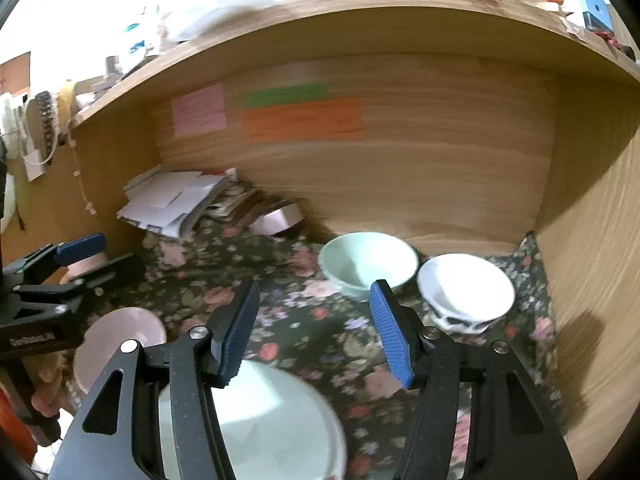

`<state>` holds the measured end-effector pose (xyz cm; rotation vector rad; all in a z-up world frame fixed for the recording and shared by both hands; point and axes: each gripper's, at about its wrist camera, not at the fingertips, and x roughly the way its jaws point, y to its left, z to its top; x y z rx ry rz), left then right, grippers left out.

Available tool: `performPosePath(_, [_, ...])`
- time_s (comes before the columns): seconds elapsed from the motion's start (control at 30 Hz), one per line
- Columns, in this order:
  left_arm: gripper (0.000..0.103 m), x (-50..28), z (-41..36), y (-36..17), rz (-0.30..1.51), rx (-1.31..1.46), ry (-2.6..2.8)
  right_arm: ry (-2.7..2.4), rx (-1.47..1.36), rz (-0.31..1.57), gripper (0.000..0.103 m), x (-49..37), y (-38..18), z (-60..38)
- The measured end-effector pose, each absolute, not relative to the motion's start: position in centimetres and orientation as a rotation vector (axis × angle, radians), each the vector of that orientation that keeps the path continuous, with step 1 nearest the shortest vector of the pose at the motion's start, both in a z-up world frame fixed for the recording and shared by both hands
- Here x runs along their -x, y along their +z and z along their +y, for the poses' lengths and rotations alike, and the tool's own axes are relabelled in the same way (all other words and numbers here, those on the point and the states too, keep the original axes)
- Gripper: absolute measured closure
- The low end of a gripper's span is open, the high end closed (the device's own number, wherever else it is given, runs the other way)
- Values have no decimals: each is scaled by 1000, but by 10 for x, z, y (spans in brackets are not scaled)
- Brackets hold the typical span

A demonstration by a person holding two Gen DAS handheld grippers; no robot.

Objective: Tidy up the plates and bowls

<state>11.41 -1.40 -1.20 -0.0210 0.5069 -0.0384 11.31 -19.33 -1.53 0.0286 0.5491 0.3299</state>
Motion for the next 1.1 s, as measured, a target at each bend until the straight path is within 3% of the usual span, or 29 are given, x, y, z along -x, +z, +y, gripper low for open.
performPosePath(0.77, [10, -310, -65, -74, 848, -10, -45, 292, -44, 741, 49, -271, -67, -244])
performPosePath(1.0, [11, -341, -69, -96, 913, -36, -52, 319, -14, 868, 70, -322, -97, -239])
performPosePath(1.1, [11, -349, -70, -102, 921, -57, -45, 332, -18, 914, 73, -341, -108, -238])
